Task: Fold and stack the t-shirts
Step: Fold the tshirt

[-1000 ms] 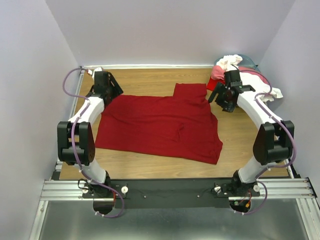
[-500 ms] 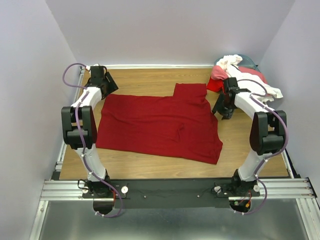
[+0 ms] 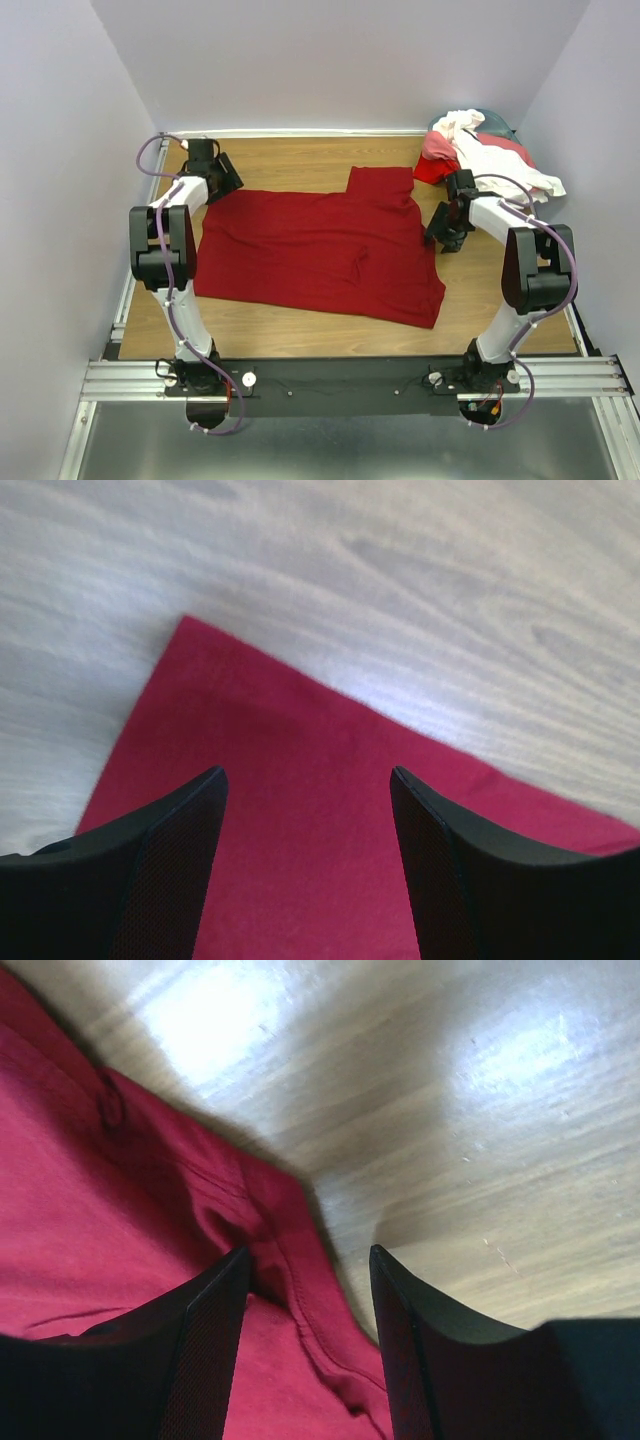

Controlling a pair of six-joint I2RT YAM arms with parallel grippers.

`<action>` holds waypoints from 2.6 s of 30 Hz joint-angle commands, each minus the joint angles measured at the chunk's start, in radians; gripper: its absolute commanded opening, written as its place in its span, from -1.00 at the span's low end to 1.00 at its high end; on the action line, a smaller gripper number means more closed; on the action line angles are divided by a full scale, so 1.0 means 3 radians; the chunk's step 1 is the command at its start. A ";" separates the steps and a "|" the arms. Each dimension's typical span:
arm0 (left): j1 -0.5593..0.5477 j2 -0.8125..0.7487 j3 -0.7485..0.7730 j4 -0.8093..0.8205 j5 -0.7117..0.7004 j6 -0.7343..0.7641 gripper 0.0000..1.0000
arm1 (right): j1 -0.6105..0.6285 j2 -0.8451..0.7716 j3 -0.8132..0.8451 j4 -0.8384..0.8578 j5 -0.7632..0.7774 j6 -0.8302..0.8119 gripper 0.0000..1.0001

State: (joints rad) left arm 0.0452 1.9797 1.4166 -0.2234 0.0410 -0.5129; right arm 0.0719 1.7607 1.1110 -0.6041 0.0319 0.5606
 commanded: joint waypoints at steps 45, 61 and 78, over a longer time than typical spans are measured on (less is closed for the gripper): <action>-0.0013 0.0263 -0.0197 0.0034 -0.0080 0.0053 0.48 | -0.0342 -0.0035 -0.0068 0.0224 0.0185 -0.0202 -0.76; -0.0028 0.0099 0.0371 -0.0257 -0.0285 0.0222 0.48 | -0.0250 -0.0275 0.0448 0.0137 -0.0510 -0.0202 0.39; -0.0304 -0.0395 -0.0390 -0.0094 -0.0300 0.0196 0.48 | 0.0675 0.0155 0.0567 0.0336 -0.0663 0.0130 0.41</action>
State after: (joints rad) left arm -0.0586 1.9743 1.3739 -0.2665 -0.0151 -0.4568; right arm 0.2310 1.8076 1.3231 -0.5343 -0.1413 0.5541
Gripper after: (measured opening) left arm 0.741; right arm 0.700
